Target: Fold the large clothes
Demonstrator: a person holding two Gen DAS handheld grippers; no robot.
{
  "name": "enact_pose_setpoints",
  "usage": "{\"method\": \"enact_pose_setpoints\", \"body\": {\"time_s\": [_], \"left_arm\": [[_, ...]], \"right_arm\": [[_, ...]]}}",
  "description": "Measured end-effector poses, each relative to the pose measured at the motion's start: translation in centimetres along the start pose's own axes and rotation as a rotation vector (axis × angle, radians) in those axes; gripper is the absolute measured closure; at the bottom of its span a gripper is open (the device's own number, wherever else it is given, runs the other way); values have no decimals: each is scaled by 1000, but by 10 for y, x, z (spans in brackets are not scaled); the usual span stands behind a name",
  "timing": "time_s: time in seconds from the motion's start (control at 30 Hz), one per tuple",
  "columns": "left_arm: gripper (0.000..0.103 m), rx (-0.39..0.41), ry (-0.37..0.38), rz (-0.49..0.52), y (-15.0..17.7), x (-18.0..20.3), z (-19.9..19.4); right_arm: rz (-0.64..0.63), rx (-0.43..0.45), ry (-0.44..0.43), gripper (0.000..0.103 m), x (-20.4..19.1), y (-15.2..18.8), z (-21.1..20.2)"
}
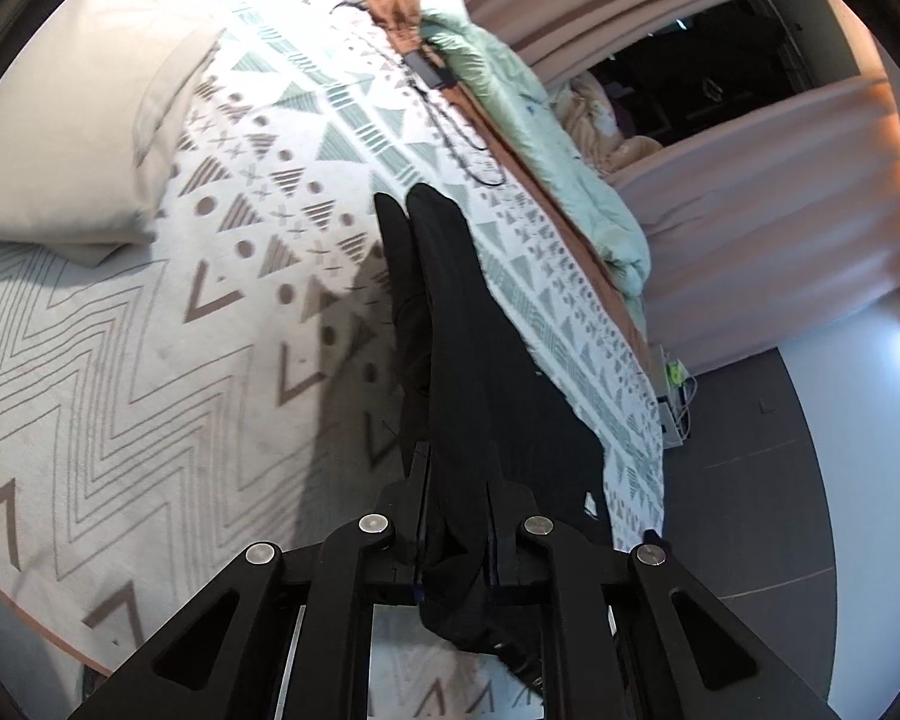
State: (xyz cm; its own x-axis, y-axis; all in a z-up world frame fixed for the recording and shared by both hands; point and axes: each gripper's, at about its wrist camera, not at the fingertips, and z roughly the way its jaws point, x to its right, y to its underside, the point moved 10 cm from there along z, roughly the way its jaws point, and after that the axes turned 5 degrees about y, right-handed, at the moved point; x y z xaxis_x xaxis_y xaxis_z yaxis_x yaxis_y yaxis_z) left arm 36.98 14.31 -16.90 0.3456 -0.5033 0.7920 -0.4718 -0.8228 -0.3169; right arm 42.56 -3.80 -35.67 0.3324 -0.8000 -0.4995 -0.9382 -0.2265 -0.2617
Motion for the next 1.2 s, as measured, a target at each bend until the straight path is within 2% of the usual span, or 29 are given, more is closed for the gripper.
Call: {"method": "enact_pose_setpoints", "body": {"time_s": [0.1,0.23,0.5,0.77,1.0,1.2], "left_arm": [[90,1,14,45,4,27,0],[90,-1,32,110,9,63,0],[91,-22,57,217,30,126,14],[91,-68,65,328,66,185,48],[91,-138,62,408,110,219,93],[91,-236,72,452,157,237,139]], "right_arm": [[22,-13,-60,73,-1,-2,-1],[62,10,-132,73,9,8,-19],[114,123,-149,73,58,23,-76],[191,228,-157,73,111,18,-116],[256,298,-163,73,139,19,-148],[318,324,-149,73,189,26,-171]]}}
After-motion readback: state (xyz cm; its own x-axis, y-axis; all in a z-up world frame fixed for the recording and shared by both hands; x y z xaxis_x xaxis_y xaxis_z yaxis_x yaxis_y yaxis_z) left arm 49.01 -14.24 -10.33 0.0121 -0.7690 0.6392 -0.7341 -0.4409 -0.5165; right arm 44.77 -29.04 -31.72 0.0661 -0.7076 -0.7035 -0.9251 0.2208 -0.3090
